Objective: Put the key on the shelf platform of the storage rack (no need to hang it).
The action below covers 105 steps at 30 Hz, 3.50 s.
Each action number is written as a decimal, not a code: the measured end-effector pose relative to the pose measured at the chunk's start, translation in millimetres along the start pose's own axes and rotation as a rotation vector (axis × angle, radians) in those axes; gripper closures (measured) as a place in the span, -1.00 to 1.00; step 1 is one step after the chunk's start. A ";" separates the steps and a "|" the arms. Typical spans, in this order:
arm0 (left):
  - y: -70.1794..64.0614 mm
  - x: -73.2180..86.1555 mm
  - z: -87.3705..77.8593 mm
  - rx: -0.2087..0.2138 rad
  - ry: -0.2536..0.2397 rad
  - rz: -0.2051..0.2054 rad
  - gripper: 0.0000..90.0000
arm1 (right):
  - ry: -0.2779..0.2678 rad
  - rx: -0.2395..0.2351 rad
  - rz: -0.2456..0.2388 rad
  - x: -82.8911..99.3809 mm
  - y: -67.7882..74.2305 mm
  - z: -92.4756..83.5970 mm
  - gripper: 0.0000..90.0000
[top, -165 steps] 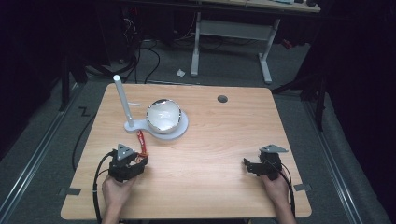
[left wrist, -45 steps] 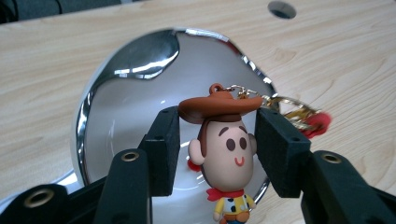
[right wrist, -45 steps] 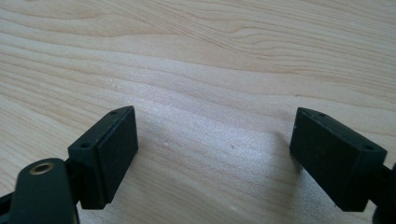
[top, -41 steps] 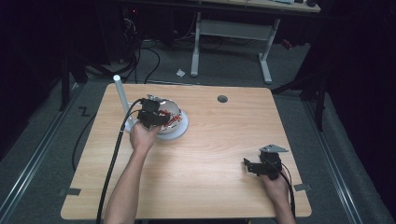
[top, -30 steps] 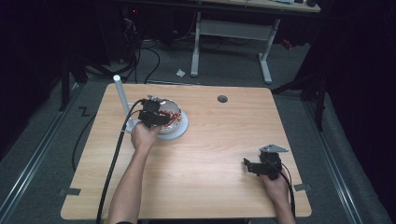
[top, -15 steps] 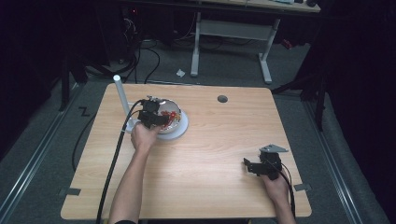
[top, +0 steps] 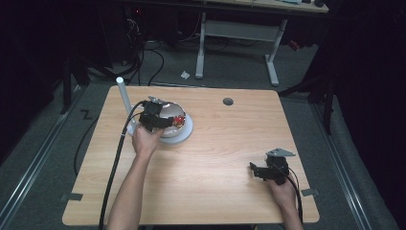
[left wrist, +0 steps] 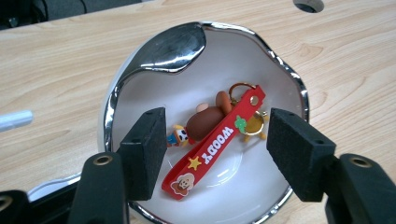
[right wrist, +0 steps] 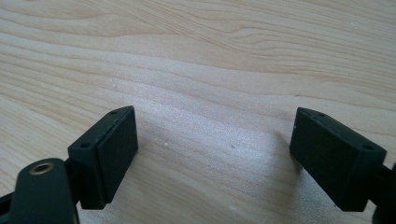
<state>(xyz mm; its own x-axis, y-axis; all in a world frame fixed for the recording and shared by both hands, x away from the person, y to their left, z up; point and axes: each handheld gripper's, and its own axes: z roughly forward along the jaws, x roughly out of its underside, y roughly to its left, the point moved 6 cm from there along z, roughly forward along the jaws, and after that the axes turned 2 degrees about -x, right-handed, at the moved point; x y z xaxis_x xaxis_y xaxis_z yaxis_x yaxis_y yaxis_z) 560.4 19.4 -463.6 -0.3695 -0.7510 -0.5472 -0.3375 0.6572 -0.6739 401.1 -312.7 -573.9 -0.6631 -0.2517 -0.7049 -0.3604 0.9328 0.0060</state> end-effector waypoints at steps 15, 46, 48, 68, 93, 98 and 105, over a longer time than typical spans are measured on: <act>4.2 -16.6 -31.5 0.058 -0.013 -0.045 -0.15 | 0.000 0.000 0.001 0.0 0.0 0.0 -0.67; 32.6 -46.4 -83.0 0.117 -0.063 -0.100 -0.20 | 0.000 0.001 0.001 0.0 0.1 -0.1 -0.66; 34.3 -48.4 -85.1 0.112 -0.065 -0.137 -0.20 | 0.000 0.001 0.001 0.0 0.1 -0.1 -0.66; 58.4 -55.2 -107.1 0.128 -0.081 -0.153 -0.20 | 0.000 0.001 0.001 0.1 0.2 -0.1 -0.66; 83.3 -49.1 -123.8 0.127 -0.080 -0.163 -0.20 | 0.000 0.001 0.001 0.1 0.3 -0.2 -0.66; 88.7 -47.8 -125.3 0.115 -0.084 -0.173 -0.20 | 0.000 0.001 0.002 0.1 0.3 -0.2 -0.66; 97.3 -44.2 -124.7 0.107 -0.081 -0.181 -0.20 | 0.000 0.001 0.002 0.1 0.3 -0.2 -0.66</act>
<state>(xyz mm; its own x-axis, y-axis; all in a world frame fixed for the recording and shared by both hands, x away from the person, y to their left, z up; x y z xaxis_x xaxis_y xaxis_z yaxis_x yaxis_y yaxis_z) 436.0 124.6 -443.1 -0.2396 -0.8614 -0.4478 -0.2963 0.5041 -0.8112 400.7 -312.5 -573.9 -0.6638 -0.2500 -0.7049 -0.3583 0.9336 0.0062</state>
